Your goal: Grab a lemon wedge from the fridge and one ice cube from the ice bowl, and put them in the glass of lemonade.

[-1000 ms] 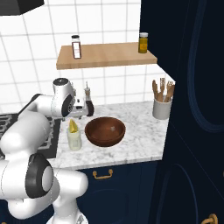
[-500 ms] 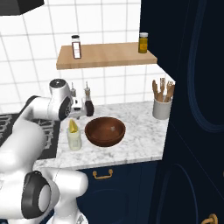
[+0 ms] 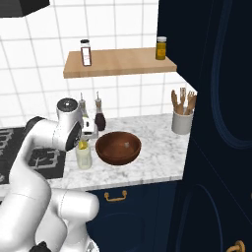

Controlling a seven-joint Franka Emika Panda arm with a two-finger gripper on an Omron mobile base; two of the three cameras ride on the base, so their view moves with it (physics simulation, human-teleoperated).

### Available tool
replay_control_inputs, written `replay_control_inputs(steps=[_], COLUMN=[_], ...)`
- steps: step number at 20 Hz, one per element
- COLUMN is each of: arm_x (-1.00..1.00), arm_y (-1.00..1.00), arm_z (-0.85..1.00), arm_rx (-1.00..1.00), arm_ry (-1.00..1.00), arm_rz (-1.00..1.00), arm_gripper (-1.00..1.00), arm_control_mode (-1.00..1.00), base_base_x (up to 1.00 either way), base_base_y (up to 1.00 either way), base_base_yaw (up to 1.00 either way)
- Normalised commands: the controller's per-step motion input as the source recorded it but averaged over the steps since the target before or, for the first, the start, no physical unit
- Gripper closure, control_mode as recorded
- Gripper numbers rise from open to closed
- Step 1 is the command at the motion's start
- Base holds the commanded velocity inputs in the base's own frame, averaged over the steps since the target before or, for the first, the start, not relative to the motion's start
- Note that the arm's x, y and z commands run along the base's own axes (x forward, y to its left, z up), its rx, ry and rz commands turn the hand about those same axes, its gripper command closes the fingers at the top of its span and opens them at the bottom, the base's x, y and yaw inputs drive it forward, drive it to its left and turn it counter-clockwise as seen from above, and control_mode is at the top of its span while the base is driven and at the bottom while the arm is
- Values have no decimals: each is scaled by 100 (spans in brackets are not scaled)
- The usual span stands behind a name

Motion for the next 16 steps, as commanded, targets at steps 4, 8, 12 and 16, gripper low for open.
replay_control_inputs(steps=[4,8,12,16], arm_x=[-55,-64,-61,-49], arm_y=[-58,-34,-39,-32], arm_z=[67,82,29,2], arm_rx=[1,-4,0,9], arm_ry=[7,17,2,-4], arm_rz=[-8,-16,-12,-9], arm_gripper=[-100,-100,-100,-100], arm_control_mode=[-100,-100,-100,-100], base_base_x=[0,0,0,0], base_base_y=[0,0,0,0], base_base_yaw=[0,0,0,0])
